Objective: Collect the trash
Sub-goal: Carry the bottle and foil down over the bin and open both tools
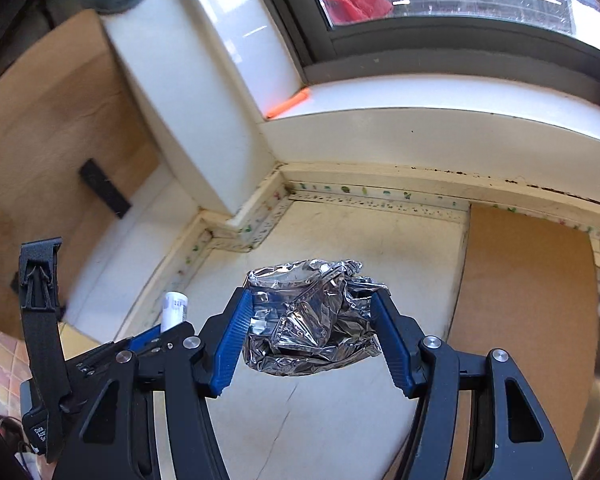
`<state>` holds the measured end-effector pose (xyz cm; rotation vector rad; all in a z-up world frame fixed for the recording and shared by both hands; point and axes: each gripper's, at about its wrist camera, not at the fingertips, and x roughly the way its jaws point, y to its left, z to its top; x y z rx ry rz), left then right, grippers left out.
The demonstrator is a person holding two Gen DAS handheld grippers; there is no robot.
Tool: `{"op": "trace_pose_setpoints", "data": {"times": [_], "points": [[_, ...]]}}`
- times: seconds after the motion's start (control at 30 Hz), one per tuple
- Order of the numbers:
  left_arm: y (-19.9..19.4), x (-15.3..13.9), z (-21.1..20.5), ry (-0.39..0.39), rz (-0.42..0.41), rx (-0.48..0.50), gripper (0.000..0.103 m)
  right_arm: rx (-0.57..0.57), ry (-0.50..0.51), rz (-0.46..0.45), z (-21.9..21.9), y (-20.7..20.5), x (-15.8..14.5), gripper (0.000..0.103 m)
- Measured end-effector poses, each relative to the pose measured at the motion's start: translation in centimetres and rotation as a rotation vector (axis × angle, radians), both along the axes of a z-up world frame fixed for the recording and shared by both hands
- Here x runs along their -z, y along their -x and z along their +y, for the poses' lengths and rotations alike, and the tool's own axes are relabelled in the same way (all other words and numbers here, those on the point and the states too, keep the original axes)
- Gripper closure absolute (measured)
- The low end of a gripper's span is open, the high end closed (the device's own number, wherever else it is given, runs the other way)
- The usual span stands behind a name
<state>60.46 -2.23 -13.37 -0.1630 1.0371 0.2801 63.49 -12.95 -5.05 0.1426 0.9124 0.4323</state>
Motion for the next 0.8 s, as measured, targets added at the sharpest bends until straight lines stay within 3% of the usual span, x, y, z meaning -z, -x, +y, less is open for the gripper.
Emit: {"op": "trace_pose_setpoints", "data": {"times": [0.3,0.57,0.8], "points": [[14.4,-10.1,2.3,0.061,-0.063,0.135,0.082,0.062,-0.013,-0.072,0.9,14.1,-6.0,0.042],[25.2,-14.3,3.4,0.114,-0.124,0.241,0.082,0.121,-0.004,-0.167,1.0,27.9,-10.1,0.042],[34.1,-15.7,4.3,0.155,-0.150,0.336,0.082,0.160,0.024,-0.237,2.7,40.3,-12.3,0.042]]}}
